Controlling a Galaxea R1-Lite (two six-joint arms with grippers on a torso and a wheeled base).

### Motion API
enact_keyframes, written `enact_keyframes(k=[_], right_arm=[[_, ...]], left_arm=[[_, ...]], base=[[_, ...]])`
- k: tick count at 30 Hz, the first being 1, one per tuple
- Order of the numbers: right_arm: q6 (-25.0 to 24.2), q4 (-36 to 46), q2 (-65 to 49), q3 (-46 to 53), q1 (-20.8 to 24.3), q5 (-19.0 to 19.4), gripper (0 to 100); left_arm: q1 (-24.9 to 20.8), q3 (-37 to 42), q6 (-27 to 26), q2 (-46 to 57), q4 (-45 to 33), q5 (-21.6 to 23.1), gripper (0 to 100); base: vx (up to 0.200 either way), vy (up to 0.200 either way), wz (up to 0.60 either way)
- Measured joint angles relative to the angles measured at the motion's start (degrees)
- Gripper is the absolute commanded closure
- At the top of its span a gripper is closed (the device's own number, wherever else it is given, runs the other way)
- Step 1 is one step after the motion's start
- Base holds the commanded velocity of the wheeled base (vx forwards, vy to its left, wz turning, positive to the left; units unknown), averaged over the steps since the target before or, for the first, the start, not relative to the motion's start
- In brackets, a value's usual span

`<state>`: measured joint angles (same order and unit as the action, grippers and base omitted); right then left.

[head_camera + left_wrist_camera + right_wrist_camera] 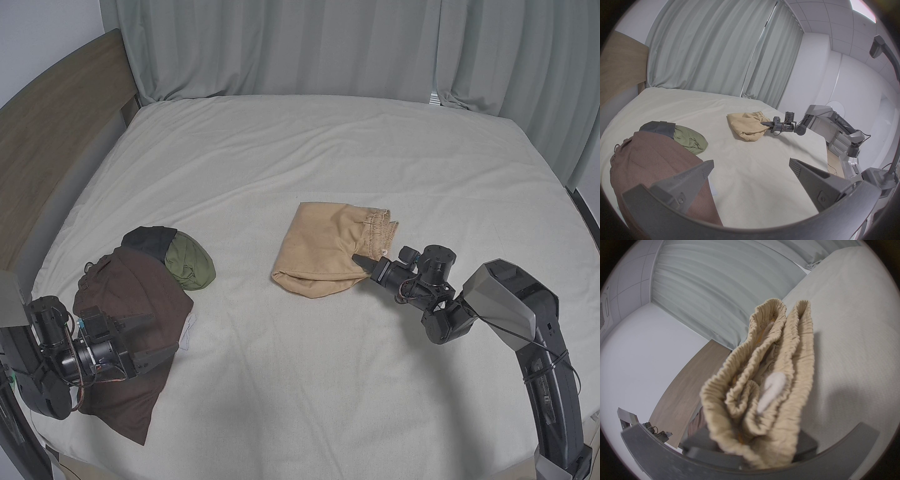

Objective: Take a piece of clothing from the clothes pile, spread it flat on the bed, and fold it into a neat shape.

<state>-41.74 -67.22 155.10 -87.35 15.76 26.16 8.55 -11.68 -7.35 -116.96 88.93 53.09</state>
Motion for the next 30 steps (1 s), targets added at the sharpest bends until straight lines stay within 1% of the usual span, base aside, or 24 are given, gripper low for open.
enact_keyframes(k=[6,10,18,23,26,30], right_arm=[[0.17,-0.46,-0.05,1.4,-0.04,-0.11,0],[1.07,-0.9,-1.07,5.18,0.09,-0.11,0],[3.45,-0.63,-8.19,20.21,2.15,0.22,0],[3.58,-0.71,-15.49,26.95,4.39,2.05,0],[2.39,-0.77,-19.15,27.48,5.1,2.74,0],[0.41,-0.44,-21.55,23.52,5.21,3.15,0]], left_arm=[[-0.04,-0.06,0.02,0.09,0.0,0.17,0],[-0.04,-0.13,0.05,0.12,0.0,0.17,0],[-0.11,-0.24,0.05,0.17,0.0,0.17,0],[-0.3,-0.24,0.07,0.15,-0.02,0.17,0],[-0.37,-0.22,0.07,0.15,0.0,0.2,0],[-0.43,-0.17,0.05,0.15,0.0,0.2,0]], base=[[0.0,0.0,0.0],[0.0,0.0,0.0],[0.0,0.0,0.0],[0.0,0.0,0.0],[0.0,0.0,0.0],[0.0,0.0,0.0]])
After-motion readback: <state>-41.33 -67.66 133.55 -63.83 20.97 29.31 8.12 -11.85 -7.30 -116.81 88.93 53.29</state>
